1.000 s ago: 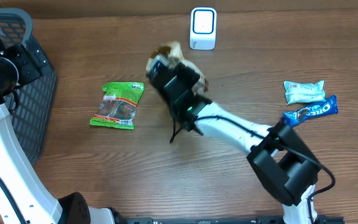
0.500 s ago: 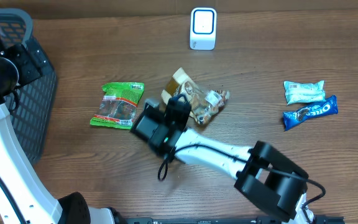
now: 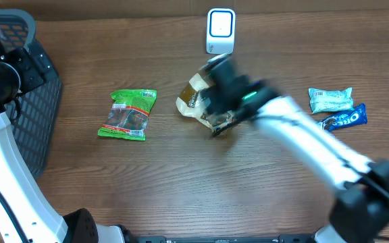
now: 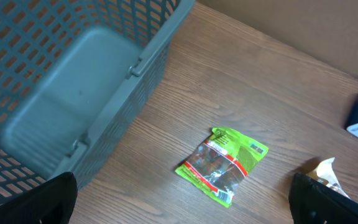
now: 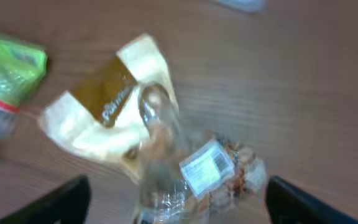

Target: Scan the item barcode

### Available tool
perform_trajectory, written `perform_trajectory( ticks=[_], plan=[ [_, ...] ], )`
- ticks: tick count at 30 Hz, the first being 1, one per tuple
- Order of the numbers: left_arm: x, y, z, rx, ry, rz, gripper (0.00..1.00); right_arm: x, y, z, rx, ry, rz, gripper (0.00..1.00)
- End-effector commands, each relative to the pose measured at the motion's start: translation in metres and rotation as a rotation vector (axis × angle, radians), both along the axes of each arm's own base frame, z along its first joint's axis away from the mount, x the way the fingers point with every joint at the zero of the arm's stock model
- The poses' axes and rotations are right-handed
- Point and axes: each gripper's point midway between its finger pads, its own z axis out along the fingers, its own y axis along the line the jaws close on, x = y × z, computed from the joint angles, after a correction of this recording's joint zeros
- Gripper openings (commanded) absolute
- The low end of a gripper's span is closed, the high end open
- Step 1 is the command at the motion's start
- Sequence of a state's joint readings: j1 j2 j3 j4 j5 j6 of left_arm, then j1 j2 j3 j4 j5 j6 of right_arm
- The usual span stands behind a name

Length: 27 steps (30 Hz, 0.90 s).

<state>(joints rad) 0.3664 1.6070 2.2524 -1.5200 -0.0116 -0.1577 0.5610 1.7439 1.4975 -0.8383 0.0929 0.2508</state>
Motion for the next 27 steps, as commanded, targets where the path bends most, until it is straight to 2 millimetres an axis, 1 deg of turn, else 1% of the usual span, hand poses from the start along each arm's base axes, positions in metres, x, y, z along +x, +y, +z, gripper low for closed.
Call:
perform_trajectory(
  ticks=[1, 3, 4, 5, 6, 9, 11, 13, 15, 17, 18, 20, 22, 23, 25, 27],
  plan=[
    [0.001, 0.000, 0.004, -0.001, -0.014, 0.000, 1.00, -0.030, -0.003, -0.010, 0.459, 0.434, -0.171, 0.84],
    [0.001, 0.000, 0.004, -0.001, -0.014, 0.000, 1.00, -0.038, -0.016, -0.035, 0.503, 0.542, -0.277, 0.81],
    [0.001, 0.000, 0.004, -0.001, -0.014, 0.000, 1.00, -0.043, -0.018, -0.047, 0.506, 0.573, -0.320, 0.80],
    [0.001, 0.000, 0.004, -0.001, -0.014, 0.000, 1.00, -0.049, -0.017, -0.063, 0.514, 0.605, -0.369, 0.80],
    [0.001, 0.000, 0.004, -0.001, -0.014, 0.000, 1.00, -0.055, -0.014, -0.073, 0.522, 0.625, -0.399, 0.80],
    [0.001, 0.000, 0.004, -0.001, -0.014, -0.001, 1.00, -0.063, -0.001, -0.093, 0.545, 0.632, -0.429, 0.80],
    [0.001, 0.000, 0.004, -0.001, -0.014, 0.000, 1.00, -0.062, 0.003, -0.107, 0.526, 0.593, -0.506, 0.81],
    [0.001, 0.000, 0.004, -0.001, -0.014, -0.001, 1.00, -0.055, 0.004, -0.117, 0.524, 0.526, -0.604, 0.85],
    [0.001, 0.000, 0.004, -0.001, -0.014, 0.000, 1.00, -0.039, 0.009, -0.113, 0.566, 0.459, -0.657, 0.84],
    [0.001, 0.000, 0.004, -0.001, -0.014, 0.000, 1.00, -0.022, 0.006, -0.115, 0.559, 0.350, -0.719, 0.78],
    [0.001, 0.000, 0.004, -0.001, -0.014, 0.000, 1.00, -0.019, 0.006, -0.118, 0.554, 0.325, -0.746, 0.75],
    [0.001, 0.000, 0.004, -0.001, -0.014, -0.001, 1.00, -0.014, 0.012, -0.123, 0.560, 0.297, -0.760, 0.71],
    [0.001, 0.000, 0.004, -0.001, -0.014, 0.000, 1.00, -0.011, 0.020, -0.130, 0.570, 0.291, -0.741, 0.61],
    [0.001, 0.000, 0.004, -0.001, -0.014, 0.000, 1.00, -0.010, 0.021, -0.133, 0.570, 0.292, -0.741, 0.52],
    [0.001, 0.000, 0.004, -0.001, -0.014, 0.000, 1.00, -0.009, 0.021, -0.133, 0.567, 0.288, -0.733, 0.25],
    [0.001, 0.000, 0.004, -0.001, -0.014, 0.000, 0.99, -0.005, 0.023, -0.128, 0.575, 0.291, -0.682, 0.05]
  ],
)
